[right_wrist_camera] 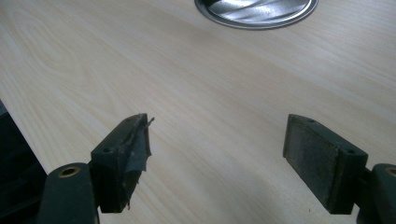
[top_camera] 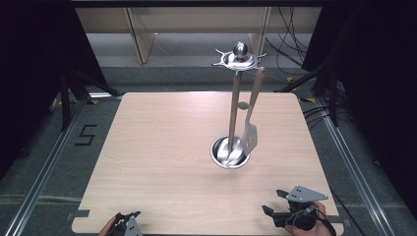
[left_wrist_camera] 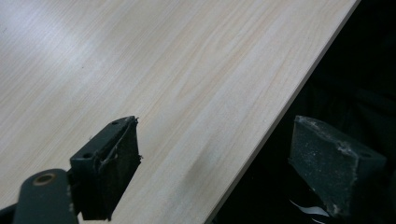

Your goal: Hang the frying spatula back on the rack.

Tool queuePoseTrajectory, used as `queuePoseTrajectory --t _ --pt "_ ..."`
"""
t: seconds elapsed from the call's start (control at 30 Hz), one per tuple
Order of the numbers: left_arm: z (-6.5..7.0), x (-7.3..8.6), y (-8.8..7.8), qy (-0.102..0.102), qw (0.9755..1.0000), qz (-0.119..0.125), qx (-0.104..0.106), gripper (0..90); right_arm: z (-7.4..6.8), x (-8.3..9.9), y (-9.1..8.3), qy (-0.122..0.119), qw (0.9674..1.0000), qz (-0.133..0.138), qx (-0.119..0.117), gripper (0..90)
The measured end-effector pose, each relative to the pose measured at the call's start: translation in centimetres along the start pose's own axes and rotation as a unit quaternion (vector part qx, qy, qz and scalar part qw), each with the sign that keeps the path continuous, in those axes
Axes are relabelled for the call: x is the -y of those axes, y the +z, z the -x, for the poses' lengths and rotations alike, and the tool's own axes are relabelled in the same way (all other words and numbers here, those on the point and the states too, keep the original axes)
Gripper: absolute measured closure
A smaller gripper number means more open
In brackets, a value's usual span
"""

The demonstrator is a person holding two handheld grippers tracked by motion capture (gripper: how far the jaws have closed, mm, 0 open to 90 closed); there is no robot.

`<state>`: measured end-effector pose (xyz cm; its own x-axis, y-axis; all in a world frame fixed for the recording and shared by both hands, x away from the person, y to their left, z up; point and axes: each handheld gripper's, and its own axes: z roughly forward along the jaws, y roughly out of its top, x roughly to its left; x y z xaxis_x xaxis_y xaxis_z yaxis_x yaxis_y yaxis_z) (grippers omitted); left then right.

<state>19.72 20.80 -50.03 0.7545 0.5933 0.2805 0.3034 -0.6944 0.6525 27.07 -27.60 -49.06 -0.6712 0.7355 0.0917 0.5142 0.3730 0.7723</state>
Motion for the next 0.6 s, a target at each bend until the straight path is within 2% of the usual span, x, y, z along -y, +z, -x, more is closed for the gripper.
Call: queuePoseTrajectory --t 0.07,0.1,0.17,0.2,0.23,0.27,0.37,0.43,0.47,0.5,0.53,0.6 --pt "0.05 0.0 0.12 -0.003 1.0 0.003 -0.005 15.1 -0.23 0.07 -0.17 -0.008 0.9999 -0.002 0.007 23.5" --pt "0.05 0.0 0.09 0.0 1.0 -0.002 0.0 15.1 -0.39 0.15 -0.3 -0.016 0.9998 0.003 0.01 23.2" --pt "0.09 0.01 0.2 -0.001 1.0 0.001 -0.005 15.1 -0.44 0.21 -0.36 -0.014 0.9999 -0.001 0.004 23.2" --pt "0.08 0.0 0.18 -0.001 1.0 0.001 -0.005 15.2 -0.76 0.31 -0.46 -0.005 0.9999 0.0 0.011 23.2" --pt "0.07 -0.01 0.17 0.0 1.0 0.001 -0.004 15.1 -0.6 0.36 -0.45 -0.018 0.9998 0.002 0.01 23.2" --pt "0.07 0.0 0.16 0.0 1.0 0.001 -0.004 15.2 -0.89 0.45 -0.54 -0.006 1.0 -0.002 0.006 23.2" --pt "0.08 -0.01 0.15 0.001 1.0 -0.001 -0.004 15.1 -0.78 0.61 -0.53 -0.019 0.9998 0.0 0.008 23.2" --pt "0.12 0.0 0.16 0.002 1.0 0.0 -0.003 15.2 -0.8 0.69 -0.68 -0.018 0.9997 -0.002 0.015 23.2" --pt "0.11 -0.02 0.11 0.004 1.0 -0.002 -0.002 15.1 -1.08 0.77 -0.69 0.0 1.0 -0.005 0.008 23.2" --pt "0.1 -0.01 0.12 0.005 1.0 0.0 -0.003 15.1 -0.82 0.76 -0.71 -0.015 0.9998 -0.002 0.011 23.2" --pt "0.07 -0.01 0.14 0.005 1.0 0.0 -0.008 15.1 -0.78 0.76 -0.72 -0.018 0.9998 -0.002 0.008 23.2" --pt "0.07 -0.01 0.14 0.001 1.0 0.0 -0.004 15.1 -0.7 0.78 -0.71 -0.019 0.9998 -0.001 0.005 23.2"
